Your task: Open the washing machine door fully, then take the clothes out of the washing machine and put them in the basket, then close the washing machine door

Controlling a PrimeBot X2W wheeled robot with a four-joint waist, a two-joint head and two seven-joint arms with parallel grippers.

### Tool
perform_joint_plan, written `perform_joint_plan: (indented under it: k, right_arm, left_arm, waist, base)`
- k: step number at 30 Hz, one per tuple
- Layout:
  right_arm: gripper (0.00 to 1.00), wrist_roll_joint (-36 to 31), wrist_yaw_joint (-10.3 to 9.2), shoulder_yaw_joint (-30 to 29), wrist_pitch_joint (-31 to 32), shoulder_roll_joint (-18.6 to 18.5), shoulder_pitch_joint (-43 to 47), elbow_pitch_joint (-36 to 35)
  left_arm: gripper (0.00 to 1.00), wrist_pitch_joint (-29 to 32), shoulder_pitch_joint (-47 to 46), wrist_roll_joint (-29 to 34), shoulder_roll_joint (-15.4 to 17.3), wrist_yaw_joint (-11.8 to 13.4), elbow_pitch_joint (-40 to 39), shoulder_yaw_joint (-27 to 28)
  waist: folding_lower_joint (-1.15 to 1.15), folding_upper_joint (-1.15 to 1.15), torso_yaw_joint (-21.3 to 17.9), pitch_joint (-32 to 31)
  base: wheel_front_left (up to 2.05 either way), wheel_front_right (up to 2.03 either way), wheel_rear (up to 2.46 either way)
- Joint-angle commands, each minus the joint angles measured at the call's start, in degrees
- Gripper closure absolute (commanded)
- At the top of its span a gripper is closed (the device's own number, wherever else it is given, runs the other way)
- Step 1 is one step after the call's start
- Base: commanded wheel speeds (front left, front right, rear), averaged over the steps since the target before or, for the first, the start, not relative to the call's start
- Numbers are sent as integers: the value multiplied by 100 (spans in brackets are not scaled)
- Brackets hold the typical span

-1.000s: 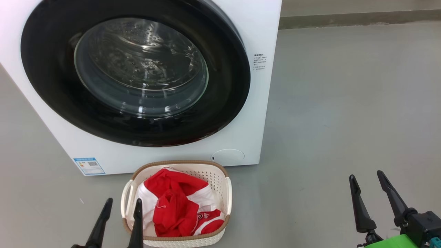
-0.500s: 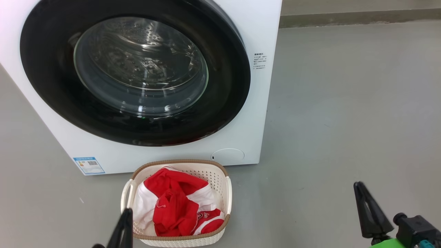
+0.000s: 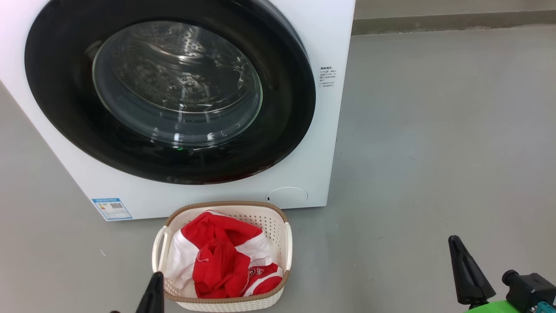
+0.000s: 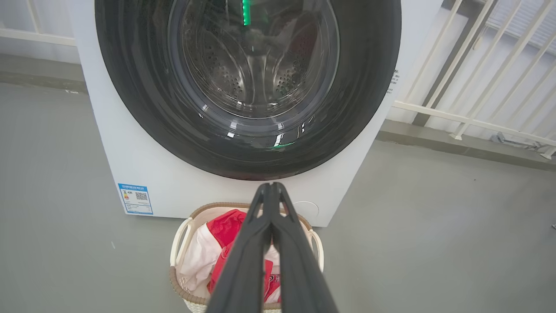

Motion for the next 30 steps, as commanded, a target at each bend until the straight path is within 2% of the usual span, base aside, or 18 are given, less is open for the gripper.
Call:
perform_joint_plan:
  k: [1, 30]
  right_arm:
    - [100, 201, -2, 18, 37, -67, -143, -113]
    - [100, 2141, -8, 33, 492, -149, -450, 38]
  left_arm:
    - [100, 37, -165, -211, 16, -60, -113, 81]
    - [100, 513, -440, -2112, 28, -198, 39, 297]
  waist:
    - [-1, 0, 0, 2]
    - [-1, 0, -10, 20]
  base:
    - [0, 0, 0]
    - [0, 0, 0]
